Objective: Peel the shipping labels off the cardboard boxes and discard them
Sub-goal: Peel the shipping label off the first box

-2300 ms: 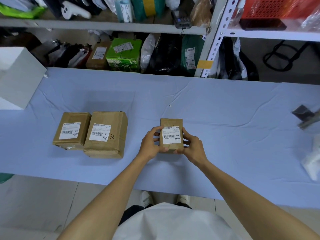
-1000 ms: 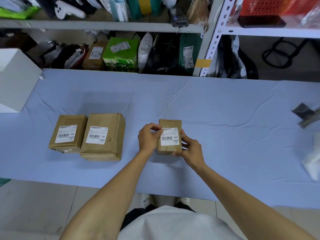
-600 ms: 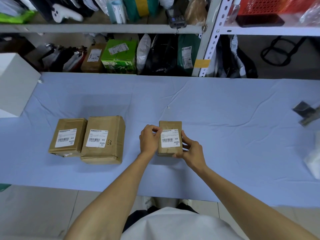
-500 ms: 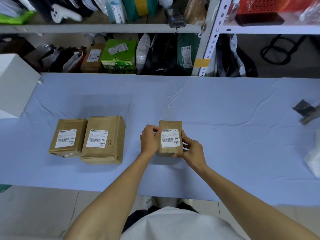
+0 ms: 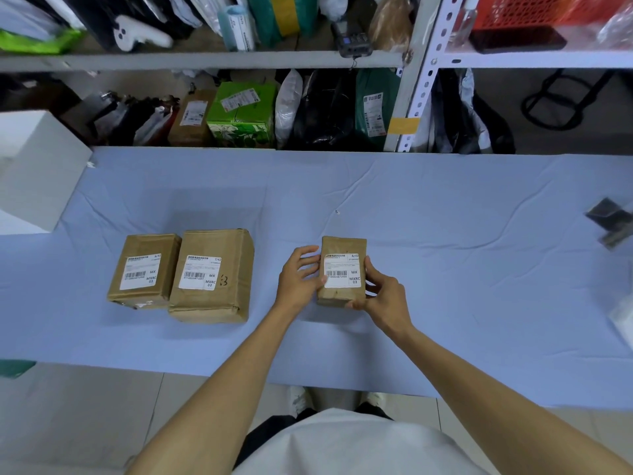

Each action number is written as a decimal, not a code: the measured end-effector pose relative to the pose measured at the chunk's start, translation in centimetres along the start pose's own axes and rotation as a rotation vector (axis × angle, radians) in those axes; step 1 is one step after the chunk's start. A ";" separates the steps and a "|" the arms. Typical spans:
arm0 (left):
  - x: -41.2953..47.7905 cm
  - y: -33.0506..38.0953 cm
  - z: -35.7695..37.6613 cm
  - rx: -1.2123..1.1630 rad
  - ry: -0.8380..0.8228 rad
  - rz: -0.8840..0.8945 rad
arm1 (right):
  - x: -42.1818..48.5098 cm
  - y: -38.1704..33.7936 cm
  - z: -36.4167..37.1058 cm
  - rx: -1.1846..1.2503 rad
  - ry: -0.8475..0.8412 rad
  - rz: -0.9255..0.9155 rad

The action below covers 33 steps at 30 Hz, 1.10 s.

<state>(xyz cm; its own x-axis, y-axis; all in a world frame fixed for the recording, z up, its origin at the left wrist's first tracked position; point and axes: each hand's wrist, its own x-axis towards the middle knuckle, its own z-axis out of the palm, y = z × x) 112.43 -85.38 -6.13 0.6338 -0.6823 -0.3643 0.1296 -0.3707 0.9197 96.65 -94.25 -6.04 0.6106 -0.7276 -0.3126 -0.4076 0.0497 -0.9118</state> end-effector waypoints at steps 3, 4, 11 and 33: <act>-0.8 -1.0 -0.5 0.018 -0.034 0.018 | -0.2 -0.2 0.1 0.006 0.005 -0.017; -1.0 -1.2 -0.5 0.017 -0.025 0.016 | -0.1 -0.3 0.1 0.003 0.004 -0.027; -1.6 -1.3 -0.4 0.040 -0.027 0.007 | -0.2 -0.3 -0.4 -0.048 -0.038 -0.035; 1.5 -0.6 1.2 0.127 0.199 0.081 | 0.5 -0.1 -0.2 -0.049 -0.060 -0.005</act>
<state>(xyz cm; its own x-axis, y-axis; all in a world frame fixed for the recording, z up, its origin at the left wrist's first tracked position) 112.43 -86.95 -7.36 0.7776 -0.5802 -0.2422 -0.0168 -0.4042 0.9145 96.80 -94.76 -6.03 0.6517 -0.6852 -0.3252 -0.4363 0.0122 -0.8997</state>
